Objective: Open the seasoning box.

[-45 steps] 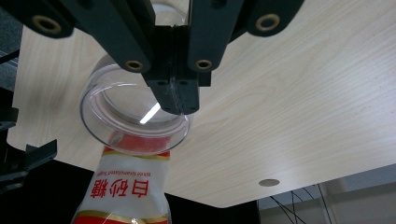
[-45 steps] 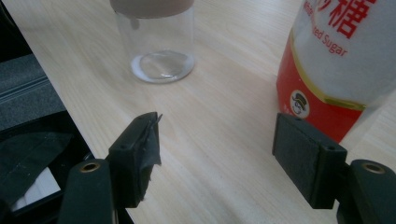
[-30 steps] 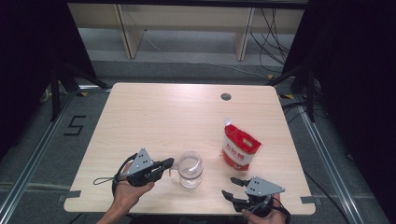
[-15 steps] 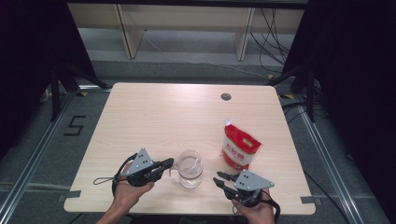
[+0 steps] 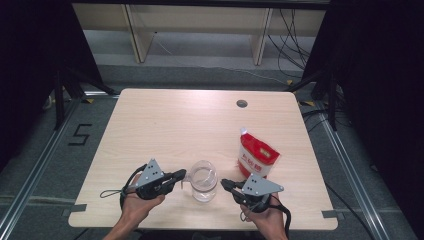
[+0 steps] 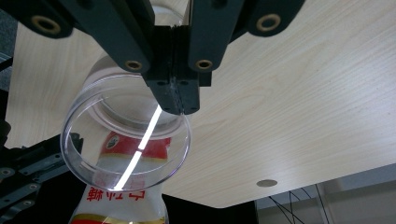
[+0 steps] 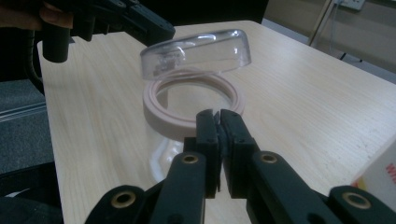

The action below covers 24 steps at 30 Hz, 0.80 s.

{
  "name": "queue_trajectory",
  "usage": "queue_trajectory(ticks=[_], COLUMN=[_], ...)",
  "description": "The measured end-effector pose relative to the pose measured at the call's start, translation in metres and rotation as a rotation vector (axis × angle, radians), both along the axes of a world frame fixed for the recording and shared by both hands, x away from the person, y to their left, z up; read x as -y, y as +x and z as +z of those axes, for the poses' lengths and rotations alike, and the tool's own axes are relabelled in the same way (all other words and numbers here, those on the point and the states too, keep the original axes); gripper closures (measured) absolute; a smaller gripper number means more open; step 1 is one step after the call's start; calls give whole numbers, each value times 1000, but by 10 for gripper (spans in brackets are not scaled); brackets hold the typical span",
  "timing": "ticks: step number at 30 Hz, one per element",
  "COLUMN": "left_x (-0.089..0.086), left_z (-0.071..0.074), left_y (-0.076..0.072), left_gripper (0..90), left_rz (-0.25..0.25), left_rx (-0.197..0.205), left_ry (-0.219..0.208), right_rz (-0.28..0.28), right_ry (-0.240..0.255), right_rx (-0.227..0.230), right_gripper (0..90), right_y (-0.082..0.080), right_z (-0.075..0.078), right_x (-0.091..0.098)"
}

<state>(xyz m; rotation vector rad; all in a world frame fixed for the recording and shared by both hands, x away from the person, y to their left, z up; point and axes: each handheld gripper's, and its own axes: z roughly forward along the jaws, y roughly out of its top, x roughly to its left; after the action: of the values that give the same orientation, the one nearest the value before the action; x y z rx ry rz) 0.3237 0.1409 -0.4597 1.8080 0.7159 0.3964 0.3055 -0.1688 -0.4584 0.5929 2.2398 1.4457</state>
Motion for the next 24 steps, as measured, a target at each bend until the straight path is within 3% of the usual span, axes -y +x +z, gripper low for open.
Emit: queue_trajectory(ticks=[6,12,18,22,24], left_x=[0,0,-1,-3,-7], left_z=[0,0,0,-1,-1], left_y=[0,0,0,0,0], left_gripper=[886,886,883,837,784], left_rz=[0,3,-5,0,-6], left_rx=[1,0,7,-17,-24], left_ry=[1,3,6,-21,-13], right_rz=[15,51,58,49,59], right_ry=[-9,-40,-34,-28,-31], right_rx=[-6,19,26,22,27], right_gripper=[879,879,878,878,872], right_y=[4,2,2,2,2], right_z=[2,6,6,7,8], right_x=[-8,-21,-27,-29,-30])
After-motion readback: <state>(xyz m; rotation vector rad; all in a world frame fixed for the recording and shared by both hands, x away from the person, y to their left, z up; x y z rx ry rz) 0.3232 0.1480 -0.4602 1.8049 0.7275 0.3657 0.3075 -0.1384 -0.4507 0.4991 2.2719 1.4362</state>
